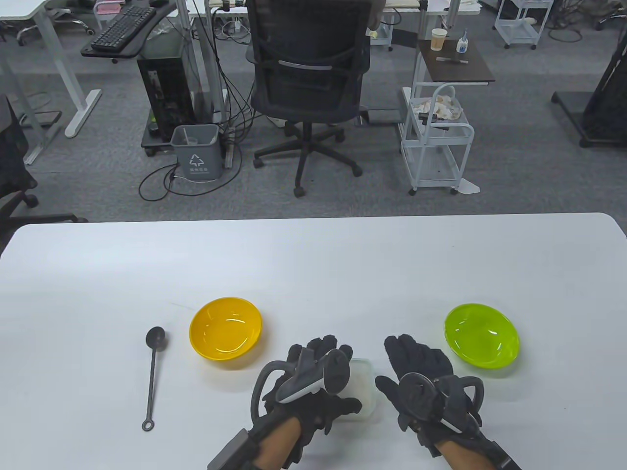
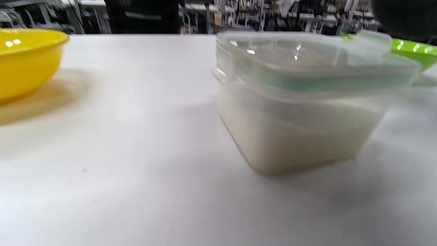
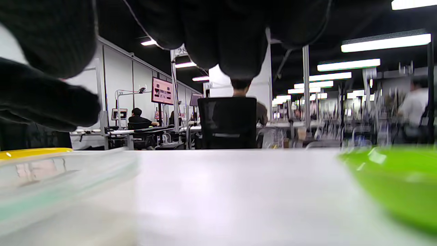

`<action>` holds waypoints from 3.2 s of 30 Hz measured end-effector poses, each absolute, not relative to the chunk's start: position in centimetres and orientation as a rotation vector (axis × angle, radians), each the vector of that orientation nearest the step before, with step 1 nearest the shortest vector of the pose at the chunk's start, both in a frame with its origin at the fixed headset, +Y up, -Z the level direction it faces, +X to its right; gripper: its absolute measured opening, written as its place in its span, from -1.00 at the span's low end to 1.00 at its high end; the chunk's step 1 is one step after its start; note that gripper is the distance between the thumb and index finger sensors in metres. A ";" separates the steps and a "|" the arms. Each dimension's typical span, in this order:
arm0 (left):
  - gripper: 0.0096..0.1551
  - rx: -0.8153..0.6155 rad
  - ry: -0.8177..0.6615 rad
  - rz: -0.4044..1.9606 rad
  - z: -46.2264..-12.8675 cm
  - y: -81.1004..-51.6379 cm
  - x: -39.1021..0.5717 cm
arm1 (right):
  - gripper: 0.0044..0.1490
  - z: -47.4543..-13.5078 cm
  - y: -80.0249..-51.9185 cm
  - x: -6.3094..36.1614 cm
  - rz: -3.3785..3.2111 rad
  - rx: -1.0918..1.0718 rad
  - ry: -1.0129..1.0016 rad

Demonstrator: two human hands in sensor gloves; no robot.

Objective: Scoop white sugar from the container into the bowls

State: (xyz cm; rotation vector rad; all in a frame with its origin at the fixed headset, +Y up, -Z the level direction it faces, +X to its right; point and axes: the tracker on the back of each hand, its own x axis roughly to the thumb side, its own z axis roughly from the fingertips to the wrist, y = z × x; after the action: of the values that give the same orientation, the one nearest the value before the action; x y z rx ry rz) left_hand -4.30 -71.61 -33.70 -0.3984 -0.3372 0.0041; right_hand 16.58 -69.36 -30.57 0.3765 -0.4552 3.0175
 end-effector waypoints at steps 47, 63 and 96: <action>0.35 -0.297 -0.384 0.102 -33.7 -70.2 -9.6 | 0.09 -30.5 -73.0 23.7 3.128 0.128 -0.349; 0.31 -0.388 -0.266 0.030 -33.3 -75.9 -16.2 | 0.06 -30.4 -73.0 23.5 3.145 0.105 -0.379; 0.19 -0.296 -0.228 0.069 -33.3 -74.6 -17.3 | 0.06 -30.5 -73.1 23.4 3.152 0.095 -0.362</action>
State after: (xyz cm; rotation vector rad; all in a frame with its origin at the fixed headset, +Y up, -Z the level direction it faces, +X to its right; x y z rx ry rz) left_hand -17.28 -74.61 -33.30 -0.2958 -0.2285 0.0691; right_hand 23.39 -73.10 -30.52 0.0950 -0.3618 3.1521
